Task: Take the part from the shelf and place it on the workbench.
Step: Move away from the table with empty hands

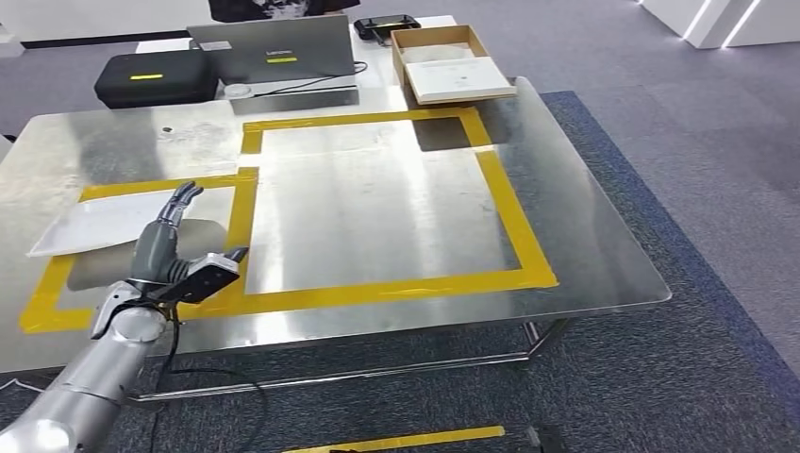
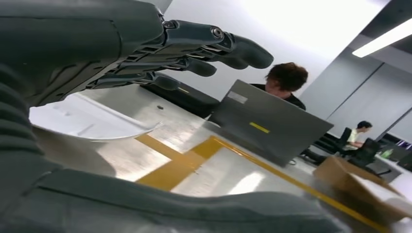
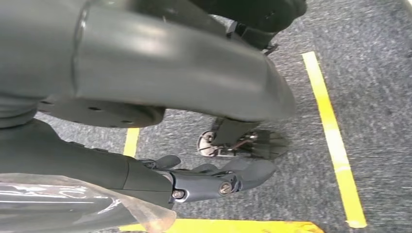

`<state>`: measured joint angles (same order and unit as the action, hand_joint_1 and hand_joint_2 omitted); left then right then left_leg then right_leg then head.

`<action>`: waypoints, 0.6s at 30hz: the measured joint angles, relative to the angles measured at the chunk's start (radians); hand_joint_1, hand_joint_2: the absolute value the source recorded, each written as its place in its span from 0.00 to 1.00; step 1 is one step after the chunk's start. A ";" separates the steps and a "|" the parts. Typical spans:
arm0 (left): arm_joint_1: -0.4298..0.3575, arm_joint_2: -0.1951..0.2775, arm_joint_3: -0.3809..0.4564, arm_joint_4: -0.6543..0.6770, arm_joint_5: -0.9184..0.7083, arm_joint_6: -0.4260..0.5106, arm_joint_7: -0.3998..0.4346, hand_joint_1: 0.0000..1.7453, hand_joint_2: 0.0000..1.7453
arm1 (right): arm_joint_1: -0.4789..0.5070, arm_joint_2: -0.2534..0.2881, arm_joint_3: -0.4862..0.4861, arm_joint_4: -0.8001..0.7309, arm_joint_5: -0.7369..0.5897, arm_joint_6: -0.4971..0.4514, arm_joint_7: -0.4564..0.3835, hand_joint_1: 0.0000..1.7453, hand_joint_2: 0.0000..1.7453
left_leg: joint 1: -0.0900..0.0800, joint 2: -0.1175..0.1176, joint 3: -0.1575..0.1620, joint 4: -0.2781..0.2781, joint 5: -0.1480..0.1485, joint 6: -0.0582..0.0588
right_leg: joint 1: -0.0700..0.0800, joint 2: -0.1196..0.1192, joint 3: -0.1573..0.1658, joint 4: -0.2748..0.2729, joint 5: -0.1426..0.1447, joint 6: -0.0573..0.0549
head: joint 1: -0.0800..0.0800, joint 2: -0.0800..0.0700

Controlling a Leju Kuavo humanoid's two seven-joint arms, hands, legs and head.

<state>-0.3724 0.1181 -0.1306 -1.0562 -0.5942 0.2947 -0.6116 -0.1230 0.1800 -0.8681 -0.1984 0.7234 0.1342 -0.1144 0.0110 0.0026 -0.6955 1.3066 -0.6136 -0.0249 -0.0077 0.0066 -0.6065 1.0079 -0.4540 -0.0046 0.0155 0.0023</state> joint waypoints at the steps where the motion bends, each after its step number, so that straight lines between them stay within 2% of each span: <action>1: 0.022 -0.016 -0.005 -0.043 0.036 -0.007 -0.014 0.00 0.00 | 0.003 0.000 0.000 0.000 -0.001 -0.002 -0.002 0.00 0.00 | 0.000 0.000 0.024 -0.034 0.021 0.001 | 0.000 0.000 -0.002 0.002 0.001 0.001 | 0.000 0.000; 3: 0.074 -0.055 -0.017 -0.148 0.122 -0.017 -0.053 0.00 0.00 | 0.006 -0.001 0.000 0.000 -0.005 -0.007 -0.008 0.00 0.00 | -0.001 0.000 0.105 -0.173 0.076 0.007 | 0.001 0.001 -0.004 0.006 0.004 0.007 | 0.000 0.000; 4: 0.108 -0.079 -0.028 -0.213 0.154 -0.013 -0.069 0.00 0.00 | 0.008 -0.001 0.000 0.000 -0.008 -0.010 -0.013 0.00 0.00 | -0.002 -0.001 0.136 -0.232 0.092 0.011 | 0.003 0.002 -0.006 0.009 0.005 0.011 | 0.001 0.000; 5: 0.147 -0.101 -0.044 -0.279 0.167 0.002 -0.078 0.00 0.00 | 0.010 -0.001 -0.001 0.000 -0.012 -0.013 -0.018 0.00 0.00 | -0.003 -0.002 0.154 -0.267 0.099 0.016 | 0.004 0.002 -0.009 0.011 0.007 0.016 | 0.001 0.000; 8: 0.276 -0.145 -0.128 -0.464 0.133 0.128 -0.089 0.00 0.00 | 0.023 -0.004 -0.005 0.000 -0.025 -0.018 -0.036 0.00 0.00 | -0.006 0.000 0.153 -0.281 0.107 0.033 | 0.002 0.004 -0.014 0.012 0.013 0.035 | 0.002 0.000; 9: 0.313 -0.148 -0.168 -0.520 0.121 0.187 -0.091 0.00 0.00 | 0.029 -0.006 -0.007 0.000 -0.028 -0.019 -0.042 0.00 0.00 | -0.005 0.002 0.149 -0.283 0.113 0.042 | 0.001 0.004 -0.020 0.020 0.000 0.041 | 0.002 0.000; 10: 0.345 -0.147 -0.210 -0.572 0.119 0.240 -0.092 0.00 0.00 | 0.035 -0.007 -0.009 0.000 -0.031 -0.019 -0.047 0.00 0.00 | -0.003 0.004 0.143 -0.285 0.120 0.052 | 0.000 0.004 -0.031 0.045 -0.029 0.046 | 0.004 0.000; 11: 0.372 -0.146 -0.250 -0.619 0.128 0.281 -0.093 0.00 0.00 | 0.039 -0.009 -0.011 0.000 -0.034 -0.020 -0.050 0.00 0.00 | -0.002 0.006 0.135 -0.287 0.128 0.060 | -0.002 0.003 -0.047 0.091 -0.073 0.050 | 0.005 0.000; 13: 0.413 -0.139 -0.316 -0.696 0.171 0.333 -0.094 0.00 0.00 | 0.043 -0.012 -0.017 0.000 -0.037 -0.025 -0.049 0.00 0.00 | -0.002 0.008 0.112 -0.287 0.144 0.066 | -0.003 0.001 -0.082 0.219 -0.164 0.057 | 0.007 0.000; 14: 0.431 -0.134 -0.345 -0.732 0.204 0.354 -0.094 0.00 0.00 | 0.043 -0.014 -0.020 0.000 -0.038 -0.031 -0.045 0.00 0.00 | -0.002 0.009 0.100 -0.286 0.153 0.066 | -0.004 0.001 -0.088 0.269 -0.187 0.060 | 0.007 0.000; 15: 0.448 -0.130 -0.373 -0.765 0.228 0.373 -0.093 0.00 0.00 | 0.043 -0.015 -0.024 0.000 -0.039 -0.037 -0.039 0.00 0.00 | -0.002 0.009 0.089 -0.286 0.161 0.065 | -0.005 0.001 -0.079 0.288 -0.189 0.062 | 0.006 0.000; 16: 0.468 -0.126 -0.397 -0.795 0.233 0.388 -0.093 0.00 0.00 | 0.043 -0.017 -0.028 0.000 -0.039 -0.042 -0.031 0.00 0.00 | -0.002 0.010 0.079 -0.286 0.170 0.063 | -0.005 0.001 -0.051 0.270 -0.172 0.063 | 0.007 0.000; 17: 0.489 -0.125 -0.413 -0.818 0.214 0.396 -0.093 0.00 0.00 | 0.044 -0.019 -0.031 0.000 -0.038 -0.046 -0.025 0.00 0.00 | -0.002 0.010 0.070 -0.286 0.177 0.060 | -0.006 0.000 -0.008 0.222 -0.145 0.063 | 0.007 0.000; 18: 0.512 -0.126 -0.422 -0.834 0.174 0.400 -0.093 0.00 0.00 | 0.044 -0.020 -0.033 0.000 -0.037 -0.048 -0.020 0.00 0.00 | -0.002 0.010 0.062 -0.285 0.185 0.056 | -0.007 0.000 0.050 0.146 -0.125 0.062 | 0.007 0.000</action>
<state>0.1400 -0.0083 -0.5528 -1.8904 -0.4202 0.6948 -0.7050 -0.0794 0.1596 -0.9015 -0.1984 0.6865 0.0862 -0.1346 0.0092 0.0128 -0.6331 1.0212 -0.4283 0.0308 -0.0145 0.0062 -0.5567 1.1538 -0.5785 0.0574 0.0224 0.0023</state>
